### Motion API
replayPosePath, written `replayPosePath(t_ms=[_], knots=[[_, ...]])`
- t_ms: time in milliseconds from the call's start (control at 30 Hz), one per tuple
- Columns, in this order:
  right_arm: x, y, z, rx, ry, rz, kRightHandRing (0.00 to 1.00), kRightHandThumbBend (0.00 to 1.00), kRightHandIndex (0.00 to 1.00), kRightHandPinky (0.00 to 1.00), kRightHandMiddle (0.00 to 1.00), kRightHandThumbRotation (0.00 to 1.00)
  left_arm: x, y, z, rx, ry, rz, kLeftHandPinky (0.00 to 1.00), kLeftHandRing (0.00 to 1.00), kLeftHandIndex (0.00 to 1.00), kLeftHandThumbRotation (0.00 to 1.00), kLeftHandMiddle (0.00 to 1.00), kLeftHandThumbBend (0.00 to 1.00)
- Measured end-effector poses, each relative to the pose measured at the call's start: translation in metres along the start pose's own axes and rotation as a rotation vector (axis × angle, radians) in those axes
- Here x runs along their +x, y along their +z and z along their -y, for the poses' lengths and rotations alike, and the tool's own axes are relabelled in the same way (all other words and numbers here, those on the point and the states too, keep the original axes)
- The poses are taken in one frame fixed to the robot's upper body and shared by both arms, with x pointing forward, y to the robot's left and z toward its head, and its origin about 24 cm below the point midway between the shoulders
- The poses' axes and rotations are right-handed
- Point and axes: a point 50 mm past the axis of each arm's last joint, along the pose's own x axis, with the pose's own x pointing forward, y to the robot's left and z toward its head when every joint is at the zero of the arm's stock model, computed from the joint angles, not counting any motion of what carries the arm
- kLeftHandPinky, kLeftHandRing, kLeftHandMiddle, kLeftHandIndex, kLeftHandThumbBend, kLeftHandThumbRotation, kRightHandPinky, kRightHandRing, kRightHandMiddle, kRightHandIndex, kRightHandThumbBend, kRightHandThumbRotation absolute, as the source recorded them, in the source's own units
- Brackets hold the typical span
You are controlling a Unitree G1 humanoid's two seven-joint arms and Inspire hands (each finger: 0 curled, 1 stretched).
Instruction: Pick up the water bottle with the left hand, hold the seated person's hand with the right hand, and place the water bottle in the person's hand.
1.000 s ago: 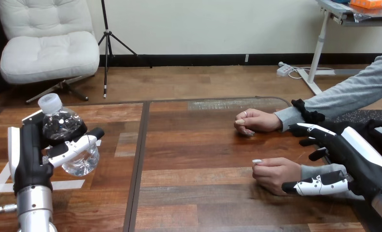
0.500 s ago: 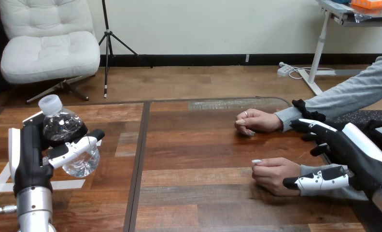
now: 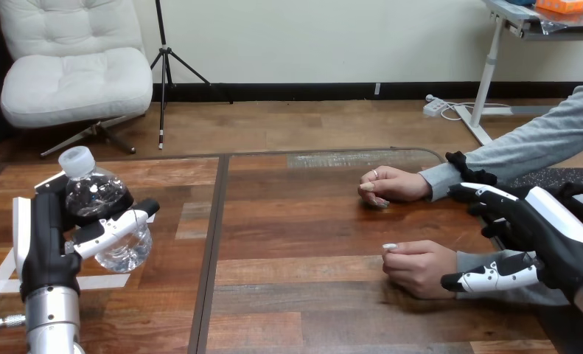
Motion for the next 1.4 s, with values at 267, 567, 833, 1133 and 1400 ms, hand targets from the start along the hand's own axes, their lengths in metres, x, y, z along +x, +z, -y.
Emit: replayPosePath(t_ms=[267,567,833,1133,1400], knots=[[0.003,-0.004,0.0,-0.018,-0.002,-0.006,0.84,0.93,0.86,0.7,0.88,0.14,0.0,0.0,0.0,0.002,0.001,0.004,0.25,0.3,0.38,0.0,0.36,0.73],[0.007,-0.003,-0.003,-0.038,0.02,-0.001,0.86,0.98,0.86,0.72,0.88,0.17,0.0,0.0,0.0,0.001,0.001,0.006,0.25,0.3,0.38,0.0,0.36,0.74],[0.01,-0.002,-0.005,-0.082,0.048,0.001,0.86,1.0,0.87,0.72,0.88,0.17,0.0,0.0,0.0,0.001,0.001,0.006,0.26,0.3,0.38,0.0,0.36,0.74],[0.013,0.001,-0.002,-0.145,0.082,0.004,0.85,1.0,0.86,0.73,0.87,0.16,-0.001,0.0,-0.001,0.001,0.001,0.004,0.26,0.31,0.38,0.0,0.36,0.74],[0.018,0.002,0.003,-0.179,0.099,0.003,0.85,1.0,0.87,0.73,0.87,0.19,-0.002,-0.001,-0.001,0.003,0.001,0.003,0.26,0.31,0.38,0.0,0.36,0.75]])
